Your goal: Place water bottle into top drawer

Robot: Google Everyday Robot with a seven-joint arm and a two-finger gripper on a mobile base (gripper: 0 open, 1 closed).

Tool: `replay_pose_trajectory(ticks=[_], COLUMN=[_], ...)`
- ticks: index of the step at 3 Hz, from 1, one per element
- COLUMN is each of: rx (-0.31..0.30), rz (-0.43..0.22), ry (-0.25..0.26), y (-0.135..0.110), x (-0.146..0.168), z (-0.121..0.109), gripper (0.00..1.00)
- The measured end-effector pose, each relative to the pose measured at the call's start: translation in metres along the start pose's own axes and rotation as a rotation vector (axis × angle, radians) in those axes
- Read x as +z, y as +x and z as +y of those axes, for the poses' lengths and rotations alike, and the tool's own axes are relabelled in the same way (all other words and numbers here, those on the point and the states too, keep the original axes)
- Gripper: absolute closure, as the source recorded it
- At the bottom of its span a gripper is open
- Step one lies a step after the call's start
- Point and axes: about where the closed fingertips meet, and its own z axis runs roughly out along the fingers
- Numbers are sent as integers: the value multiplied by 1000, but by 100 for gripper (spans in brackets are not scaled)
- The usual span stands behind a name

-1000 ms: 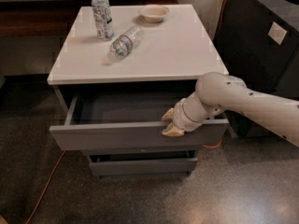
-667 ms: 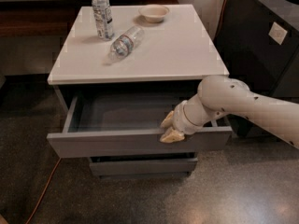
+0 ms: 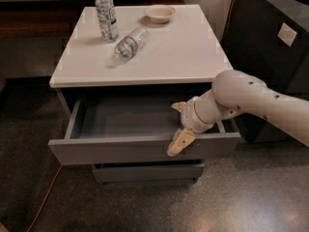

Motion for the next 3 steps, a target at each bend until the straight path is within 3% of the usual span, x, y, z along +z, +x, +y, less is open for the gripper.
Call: replay_pose_trajectory(ticks=[2,3], rx=[16,25], rz=[-50,-72], ry=[-35,-44], y=[-10,-12], x=[-11,-14], z=[-41,-56], gripper=[59,91])
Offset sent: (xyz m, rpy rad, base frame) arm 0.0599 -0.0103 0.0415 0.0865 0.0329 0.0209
